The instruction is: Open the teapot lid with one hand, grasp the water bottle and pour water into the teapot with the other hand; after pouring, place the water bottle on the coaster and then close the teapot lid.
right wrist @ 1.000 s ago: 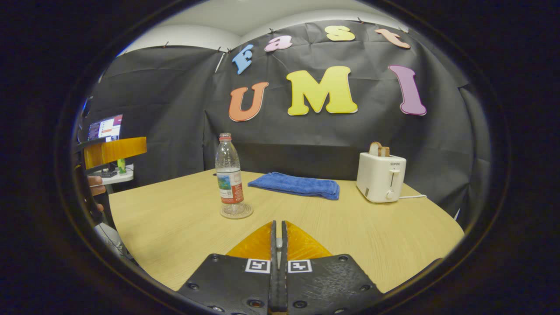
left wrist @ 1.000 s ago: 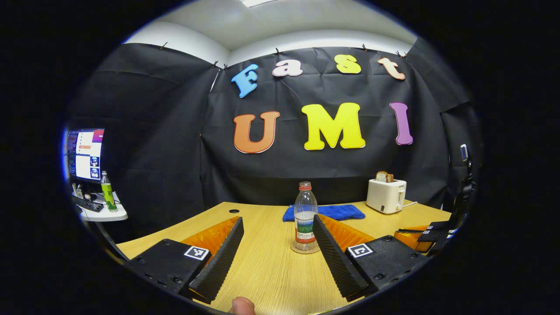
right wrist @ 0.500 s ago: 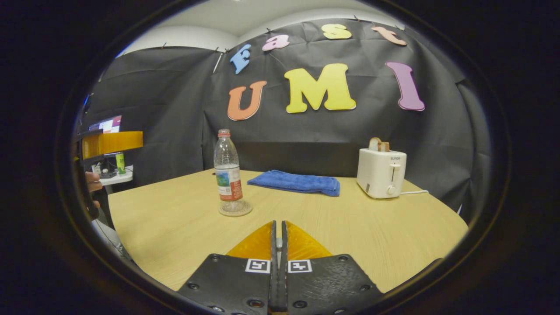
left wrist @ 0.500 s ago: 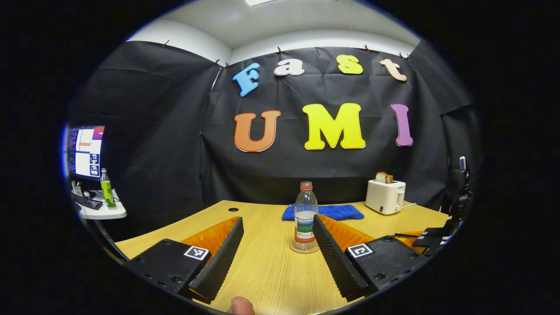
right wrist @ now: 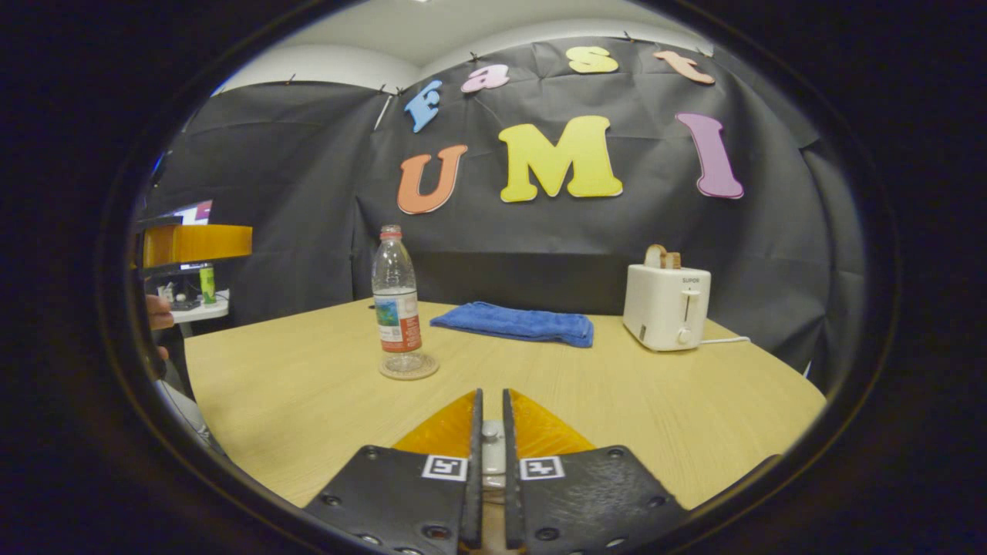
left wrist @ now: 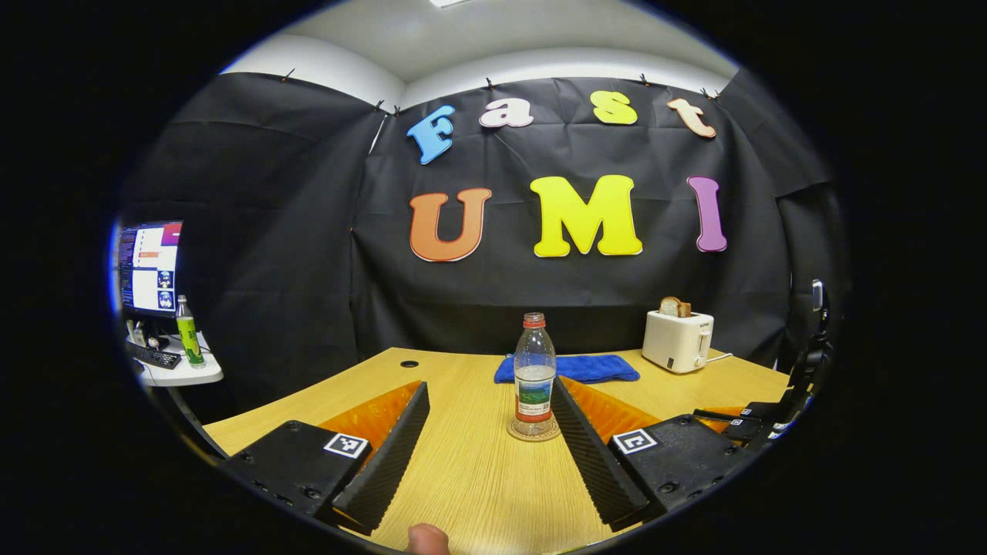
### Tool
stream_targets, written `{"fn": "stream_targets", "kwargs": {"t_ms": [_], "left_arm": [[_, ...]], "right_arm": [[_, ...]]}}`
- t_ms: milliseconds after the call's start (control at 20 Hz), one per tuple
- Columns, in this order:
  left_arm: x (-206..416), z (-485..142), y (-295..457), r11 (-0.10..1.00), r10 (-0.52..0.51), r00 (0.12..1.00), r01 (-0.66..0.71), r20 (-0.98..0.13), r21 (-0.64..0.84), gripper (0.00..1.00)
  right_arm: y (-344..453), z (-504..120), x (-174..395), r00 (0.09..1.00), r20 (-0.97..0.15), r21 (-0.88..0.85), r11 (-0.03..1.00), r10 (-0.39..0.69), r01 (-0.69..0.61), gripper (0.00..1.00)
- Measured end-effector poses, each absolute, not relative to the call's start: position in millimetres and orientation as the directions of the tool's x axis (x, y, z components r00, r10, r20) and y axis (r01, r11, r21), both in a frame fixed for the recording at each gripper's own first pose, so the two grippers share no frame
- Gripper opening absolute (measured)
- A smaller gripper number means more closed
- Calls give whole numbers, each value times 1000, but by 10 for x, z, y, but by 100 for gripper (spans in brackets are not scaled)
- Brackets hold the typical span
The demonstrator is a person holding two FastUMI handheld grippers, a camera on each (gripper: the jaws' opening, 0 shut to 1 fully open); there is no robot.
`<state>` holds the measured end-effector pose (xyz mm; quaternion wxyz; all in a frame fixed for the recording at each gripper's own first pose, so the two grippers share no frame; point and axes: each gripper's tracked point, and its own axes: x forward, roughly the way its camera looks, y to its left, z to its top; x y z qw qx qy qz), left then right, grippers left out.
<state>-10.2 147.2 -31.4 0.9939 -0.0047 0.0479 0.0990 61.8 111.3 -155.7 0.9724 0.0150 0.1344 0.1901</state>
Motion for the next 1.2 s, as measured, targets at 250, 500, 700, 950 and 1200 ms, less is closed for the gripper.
{"fn": "stream_targets", "kwargs": {"t_ms": [250,500,700,950,1200], "left_arm": [[-90,-318,1264,979,199,975,-202,-102,-22,99],[-102,-238,1021,986,161,984,-164,-76,-27,99],[-147,-190,947,989,148,987,-149,-68,-11,95],[-195,-62,802,993,117,992,-118,-40,-19,99],[-230,39,698,995,99,995,-99,-7,3,99]], "right_arm": [[786,-1137,586,950,-176,39,966,257,-254,98],[369,-647,290,984,-116,10,991,135,-135,96],[197,-509,27,988,-120,-15,995,96,-99,95],[94,-335,-105,994,-96,-7,999,51,-52,95],[22,-241,-166,995,-96,6,1000,7,-6,95]]}}
